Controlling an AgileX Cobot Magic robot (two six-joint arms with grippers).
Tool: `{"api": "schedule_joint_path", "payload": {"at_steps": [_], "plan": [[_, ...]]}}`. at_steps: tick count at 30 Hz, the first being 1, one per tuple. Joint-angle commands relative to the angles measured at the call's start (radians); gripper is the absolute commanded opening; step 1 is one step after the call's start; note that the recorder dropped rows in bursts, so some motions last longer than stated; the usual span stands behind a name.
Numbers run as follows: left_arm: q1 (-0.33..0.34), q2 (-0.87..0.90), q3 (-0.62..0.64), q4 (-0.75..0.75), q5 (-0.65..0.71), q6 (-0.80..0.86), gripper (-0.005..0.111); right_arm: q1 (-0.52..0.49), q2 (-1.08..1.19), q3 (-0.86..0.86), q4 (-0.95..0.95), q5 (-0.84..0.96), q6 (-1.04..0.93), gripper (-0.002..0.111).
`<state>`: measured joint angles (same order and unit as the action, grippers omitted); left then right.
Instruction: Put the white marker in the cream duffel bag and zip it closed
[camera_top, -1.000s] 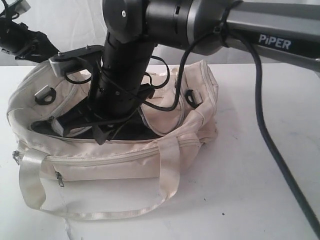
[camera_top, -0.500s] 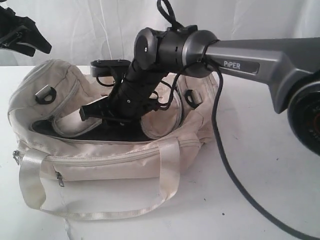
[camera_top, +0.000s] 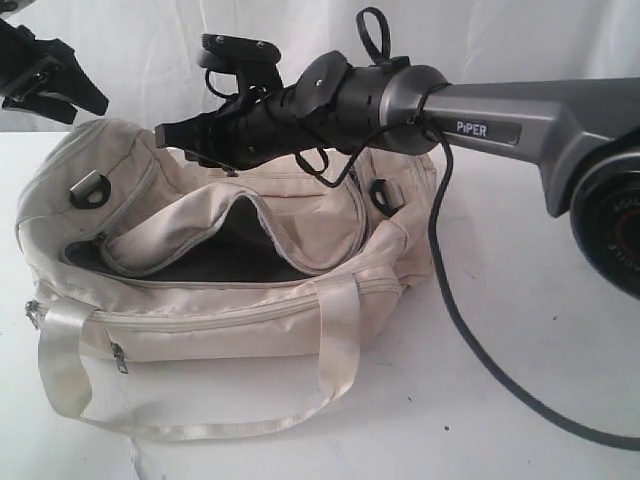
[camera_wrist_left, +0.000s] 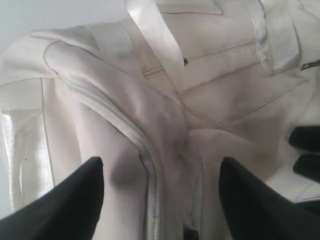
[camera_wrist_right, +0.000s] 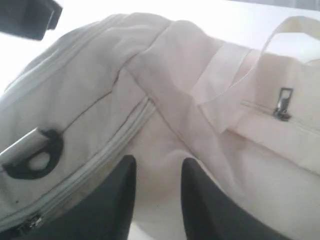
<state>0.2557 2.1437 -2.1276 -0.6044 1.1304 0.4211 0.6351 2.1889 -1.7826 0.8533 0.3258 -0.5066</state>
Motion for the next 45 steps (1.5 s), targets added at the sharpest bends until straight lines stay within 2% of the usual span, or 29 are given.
{"api": "schedule_joint_path", "payload": {"at_steps": [1,2,5,8,9,10,13,14,15,20,24,28,35,42,45], "plan": [[0.000,-0.008,0.060,-0.009,0.091,-0.002,0.068,-0.010,-0.039,-0.001,0.005,0.059,-0.006,0.030],[0.000,-0.008,0.070,-0.011,0.091,-0.002,0.068,-0.010,-0.054,-0.001,0.005,0.089,-0.023,0.030],[0.000,-0.010,0.075,-0.058,0.091,-0.002,0.068,-0.019,-0.133,-0.001,-0.069,0.337,-0.045,0.030],[0.000,-0.023,0.073,-0.097,0.091,0.026,0.065,-0.021,-0.175,-0.001,-0.183,0.649,0.070,0.030],[0.000,-0.025,0.073,-0.099,0.091,0.026,0.056,-0.016,-0.167,0.014,-0.241,0.758,0.118,0.029],[0.000,-0.025,0.073,-0.099,0.091,0.026,0.050,-0.013,-0.160,0.023,-0.270,0.789,0.131,0.027],[0.000,-0.025,0.073,-0.087,0.082,0.026,0.021,-0.008,-0.128,0.067,-0.363,0.771,0.204,0.015],[0.000,-0.025,0.073,-0.087,0.090,0.026,0.004,-0.008,-0.100,0.076,-0.392,0.735,0.265,0.006],[0.000,-0.027,0.073,-0.087,0.091,0.026,0.000,-0.008,-0.086,0.076,-0.404,0.716,0.297,0.002],[0.000,-0.031,0.073,-0.078,0.091,0.024,0.000,-0.008,-0.017,0.076,-0.399,0.609,0.359,0.000],[0.000,-0.031,0.073,-0.068,0.091,0.022,0.000,-0.008,0.036,0.076,-0.341,0.575,0.317,0.000],[0.000,-0.031,0.073,-0.068,0.091,0.020,0.000,-0.008,0.070,0.076,-0.162,0.451,0.142,0.000],[0.000,-0.031,0.073,-0.068,0.091,0.020,0.000,0.001,0.086,0.076,0.266,0.244,-0.336,0.000],[0.000,-0.027,0.073,-0.068,0.091,0.020,0.000,0.003,0.059,0.016,0.456,0.277,-0.632,0.000],[0.000,-0.021,0.073,-0.066,0.091,0.020,0.000,0.003,0.047,-0.012,0.477,0.225,-0.666,0.000]]}}
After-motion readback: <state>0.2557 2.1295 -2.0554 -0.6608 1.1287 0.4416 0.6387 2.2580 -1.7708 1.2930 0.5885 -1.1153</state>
